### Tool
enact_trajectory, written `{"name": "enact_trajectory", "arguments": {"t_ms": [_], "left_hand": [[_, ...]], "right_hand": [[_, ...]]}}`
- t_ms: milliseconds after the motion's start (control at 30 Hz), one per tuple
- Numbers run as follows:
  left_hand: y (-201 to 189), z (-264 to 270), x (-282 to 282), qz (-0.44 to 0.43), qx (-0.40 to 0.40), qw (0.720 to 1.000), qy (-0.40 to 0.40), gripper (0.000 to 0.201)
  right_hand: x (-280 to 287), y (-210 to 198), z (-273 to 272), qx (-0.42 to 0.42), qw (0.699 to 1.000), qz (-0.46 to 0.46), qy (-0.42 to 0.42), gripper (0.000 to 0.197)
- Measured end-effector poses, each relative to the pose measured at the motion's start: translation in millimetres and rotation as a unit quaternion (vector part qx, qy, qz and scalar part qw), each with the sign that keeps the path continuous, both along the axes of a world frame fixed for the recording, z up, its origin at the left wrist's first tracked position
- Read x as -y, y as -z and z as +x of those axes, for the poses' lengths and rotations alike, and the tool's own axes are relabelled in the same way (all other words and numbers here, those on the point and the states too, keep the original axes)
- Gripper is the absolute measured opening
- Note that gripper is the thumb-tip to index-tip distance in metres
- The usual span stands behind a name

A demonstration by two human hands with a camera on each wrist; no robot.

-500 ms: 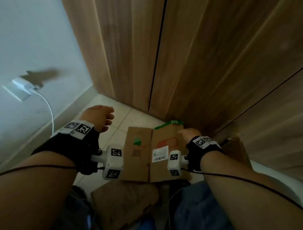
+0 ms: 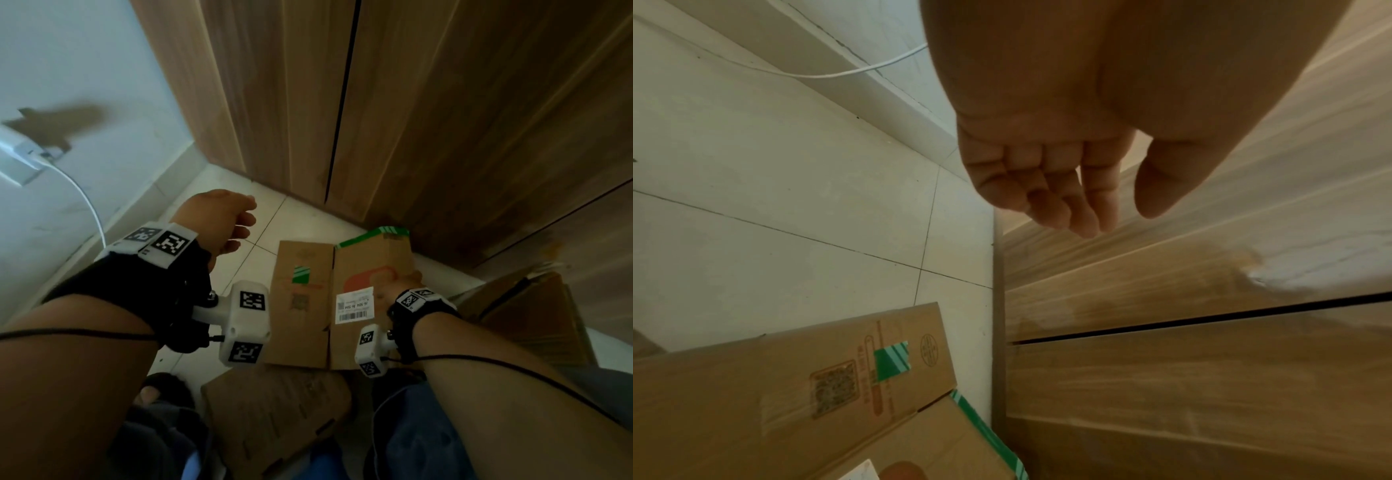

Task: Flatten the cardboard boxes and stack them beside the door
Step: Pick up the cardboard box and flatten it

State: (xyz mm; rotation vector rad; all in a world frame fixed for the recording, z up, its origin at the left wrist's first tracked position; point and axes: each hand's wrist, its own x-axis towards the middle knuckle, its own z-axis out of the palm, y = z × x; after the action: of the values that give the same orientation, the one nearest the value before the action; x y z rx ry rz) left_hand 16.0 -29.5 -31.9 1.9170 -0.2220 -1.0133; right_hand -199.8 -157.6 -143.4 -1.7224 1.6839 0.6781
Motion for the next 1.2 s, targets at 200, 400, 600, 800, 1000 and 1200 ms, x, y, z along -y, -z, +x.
{"name": "enact_trajectory", "arguments": {"t_ms": [200, 400, 600, 800, 1000, 1200], "left_hand": [[4, 2, 4, 0.015, -0.014, 1.0, 0.023, 0.011], [8, 5, 1, 0.035, -0.021, 0.999, 0.032, 0.011], [10, 7, 1, 0.036, -0.023, 0.998, 0.038, 0.012], [11, 5, 7, 0.042, -0.025, 0.998, 0.041, 0.011], [2, 6, 6, 0.024, -0.024, 0.998, 0.044, 0.011], [-16, 6, -6, -0.009, -0.02, 0.999, 0.039, 0.012]], "right_hand": [[7, 55, 2, -0.041, 0.996, 0.044, -0.063, 0.075], [10, 55, 0, -0.098, 0.989, 0.077, -0.074, 0.072], [5, 62, -4, -0.168, 0.98, 0.058, -0.09, 0.067], [-2, 58, -5, -0.152, 0.985, 0.038, -0.077, 0.071], [-2, 40, -6, -0.103, 0.994, 0.026, 0.011, 0.049], [9, 1, 4, 0.191, 0.963, -0.031, 0.187, 0.046]]}}
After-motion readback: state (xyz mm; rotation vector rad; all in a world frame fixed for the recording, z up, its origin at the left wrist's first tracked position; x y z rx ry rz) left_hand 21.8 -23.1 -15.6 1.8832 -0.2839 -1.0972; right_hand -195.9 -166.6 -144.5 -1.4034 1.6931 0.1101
